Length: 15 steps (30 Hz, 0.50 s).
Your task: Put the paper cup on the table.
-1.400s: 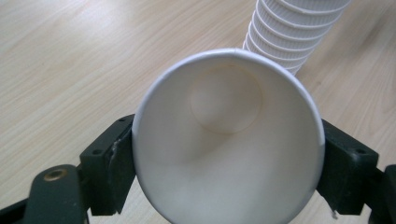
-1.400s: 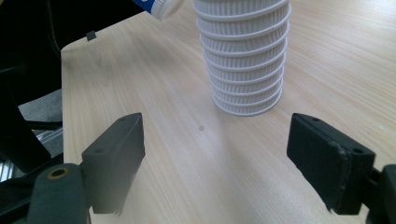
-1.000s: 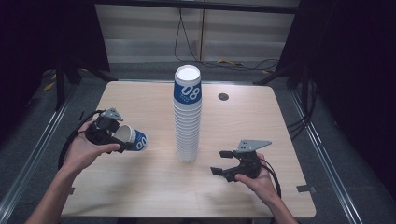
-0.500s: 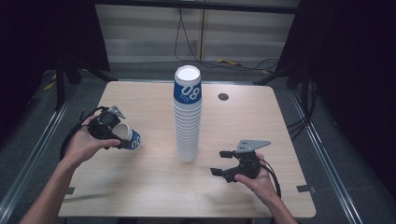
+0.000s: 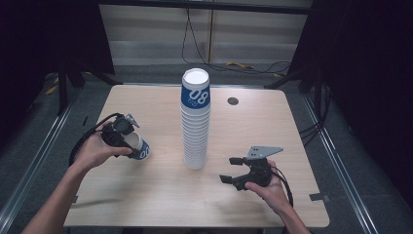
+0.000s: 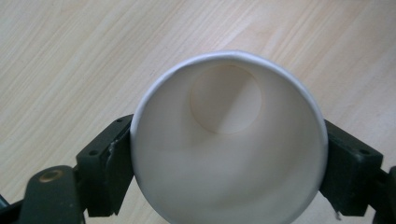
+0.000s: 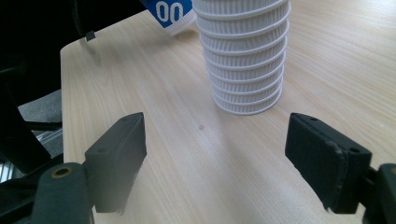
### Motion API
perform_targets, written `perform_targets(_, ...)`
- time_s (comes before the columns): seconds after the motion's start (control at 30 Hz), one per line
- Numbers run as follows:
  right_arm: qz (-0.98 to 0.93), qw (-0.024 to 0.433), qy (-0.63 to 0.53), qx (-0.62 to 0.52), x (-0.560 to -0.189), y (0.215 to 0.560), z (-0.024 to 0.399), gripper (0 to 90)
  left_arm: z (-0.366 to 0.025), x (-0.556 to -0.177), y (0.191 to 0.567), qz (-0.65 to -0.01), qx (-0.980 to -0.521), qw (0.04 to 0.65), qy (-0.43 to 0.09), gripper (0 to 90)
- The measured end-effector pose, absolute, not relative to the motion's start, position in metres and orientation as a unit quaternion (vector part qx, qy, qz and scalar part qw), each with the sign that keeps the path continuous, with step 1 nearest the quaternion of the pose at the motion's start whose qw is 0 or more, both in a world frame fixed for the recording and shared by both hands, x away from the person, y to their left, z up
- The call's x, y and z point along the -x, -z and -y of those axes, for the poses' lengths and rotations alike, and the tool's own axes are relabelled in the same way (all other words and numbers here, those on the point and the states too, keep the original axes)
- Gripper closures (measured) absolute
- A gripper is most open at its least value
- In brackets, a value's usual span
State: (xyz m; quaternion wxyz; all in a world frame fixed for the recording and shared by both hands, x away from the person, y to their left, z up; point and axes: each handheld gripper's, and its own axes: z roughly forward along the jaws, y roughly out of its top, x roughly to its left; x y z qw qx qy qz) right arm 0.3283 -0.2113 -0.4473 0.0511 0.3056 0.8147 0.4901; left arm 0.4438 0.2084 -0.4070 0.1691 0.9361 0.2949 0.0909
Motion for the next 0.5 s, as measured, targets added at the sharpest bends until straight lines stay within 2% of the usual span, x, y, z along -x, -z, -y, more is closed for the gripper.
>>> perform_targets(0.2, -0.815, 0.052, -0.489, -0.308, -0.3289, 0.4477, 0.2115, 19.9, -0.2006, -0.4491, 0.4143, -0.291, -0.941, 0.153, -0.085, 16.7)
perform_targets(0.5, -0.816, 0.055, -0.489, -0.303, -0.3269, 0.4465, 0.2101, 20.0, -0.1979, -0.4498, 0.4166, -0.299, -0.936, 0.161, -0.086, 14.9)
